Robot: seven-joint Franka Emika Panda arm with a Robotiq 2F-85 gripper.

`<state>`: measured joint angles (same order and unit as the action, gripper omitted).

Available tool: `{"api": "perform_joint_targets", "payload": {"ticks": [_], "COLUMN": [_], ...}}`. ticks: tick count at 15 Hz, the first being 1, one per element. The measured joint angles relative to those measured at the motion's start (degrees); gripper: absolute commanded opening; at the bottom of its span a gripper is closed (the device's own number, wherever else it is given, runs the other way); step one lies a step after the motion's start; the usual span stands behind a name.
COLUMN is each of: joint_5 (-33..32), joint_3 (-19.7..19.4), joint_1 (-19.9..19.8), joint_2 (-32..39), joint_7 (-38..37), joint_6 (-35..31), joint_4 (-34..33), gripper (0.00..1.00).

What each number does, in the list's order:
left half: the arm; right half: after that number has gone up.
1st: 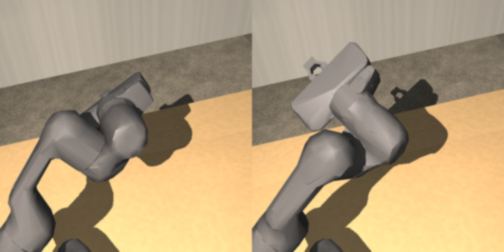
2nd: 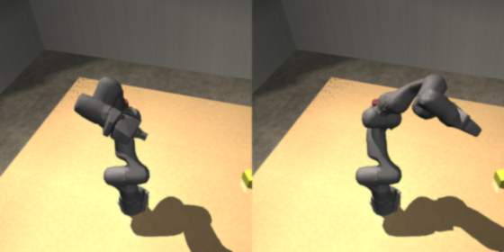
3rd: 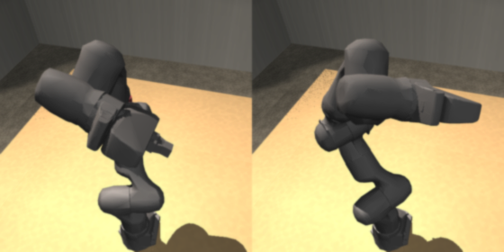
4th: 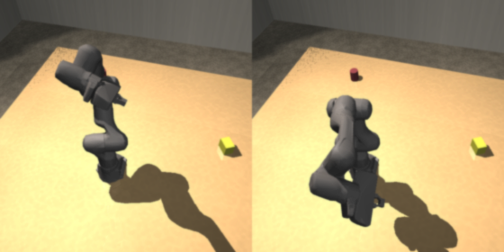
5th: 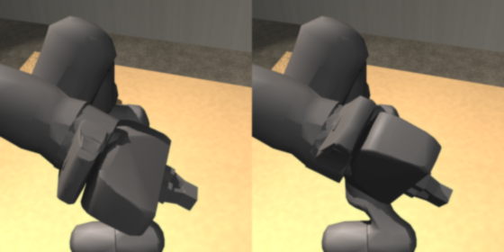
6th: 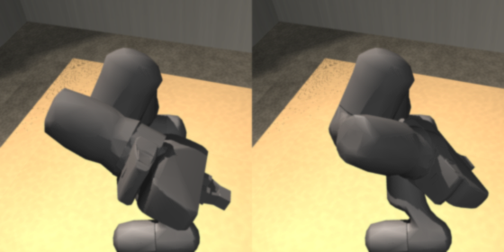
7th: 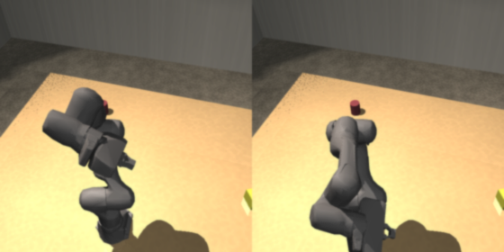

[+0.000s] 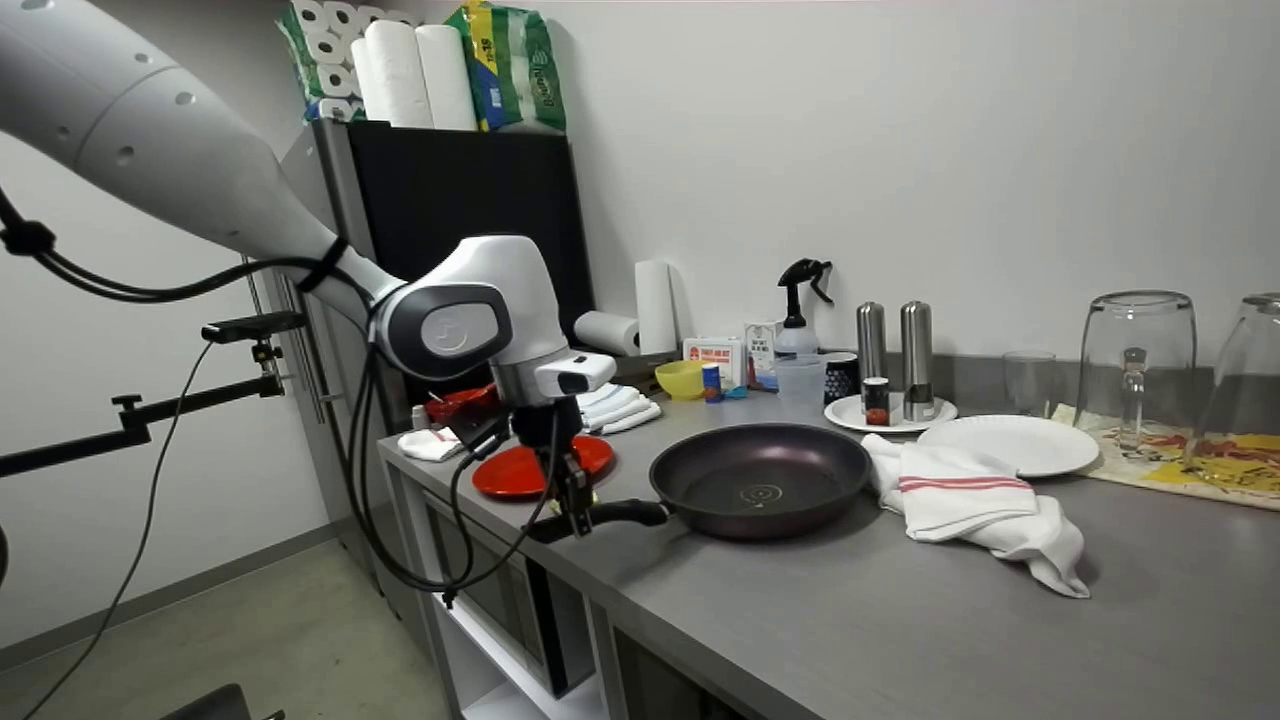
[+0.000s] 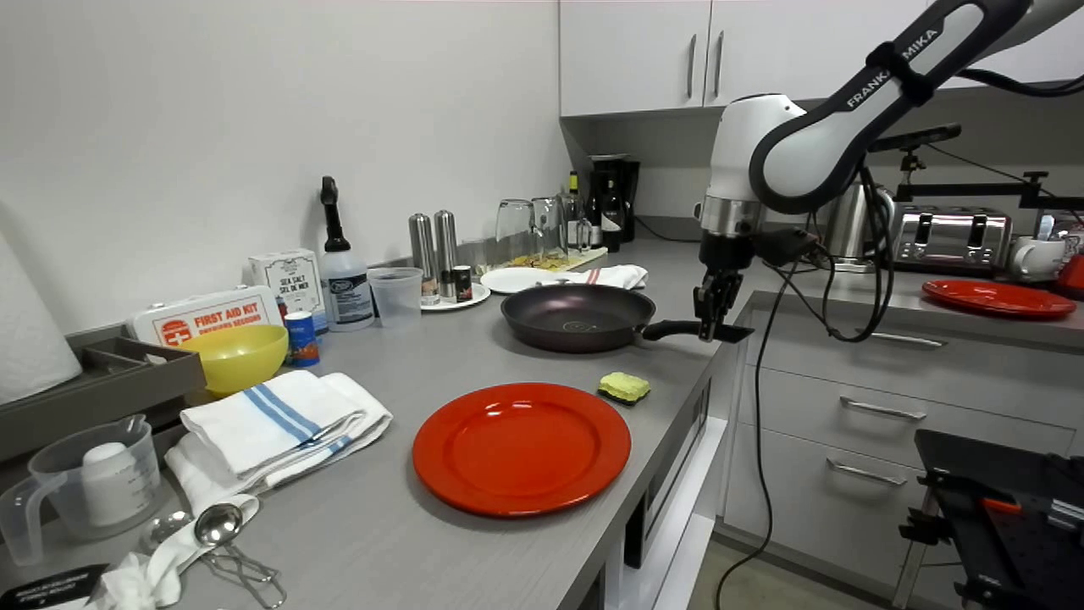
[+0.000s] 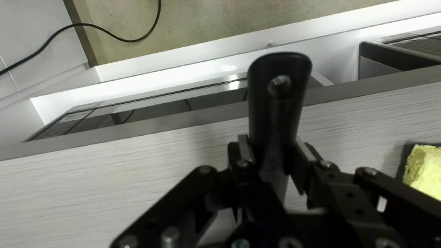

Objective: Move the pan to the left then move it forwards.

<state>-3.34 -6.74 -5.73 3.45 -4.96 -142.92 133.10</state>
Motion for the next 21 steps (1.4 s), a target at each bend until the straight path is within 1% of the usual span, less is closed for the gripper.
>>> {"api": "perform_joint_targets", "payload": {"ticks": [3,9,18,21], "joint_5": [0.00,0.11,2.52,3.74], "joint_3": [-0.74,-0.90,-1.36,-1.36], "joint_1": [-0.76,-1.11,-1.97,-2.01], "joint_2": [-0.03,-0.27,-1.82,-2.32], "joint_7": [-0.12,-1.48,-5.20,-5.31], "joint_6": [0.08,1.06,7.06,8.70], "joint_4": [-0.01,0.00,0.46,0.54], "gripper": [0.07,0.07,0.07,0.07]}}
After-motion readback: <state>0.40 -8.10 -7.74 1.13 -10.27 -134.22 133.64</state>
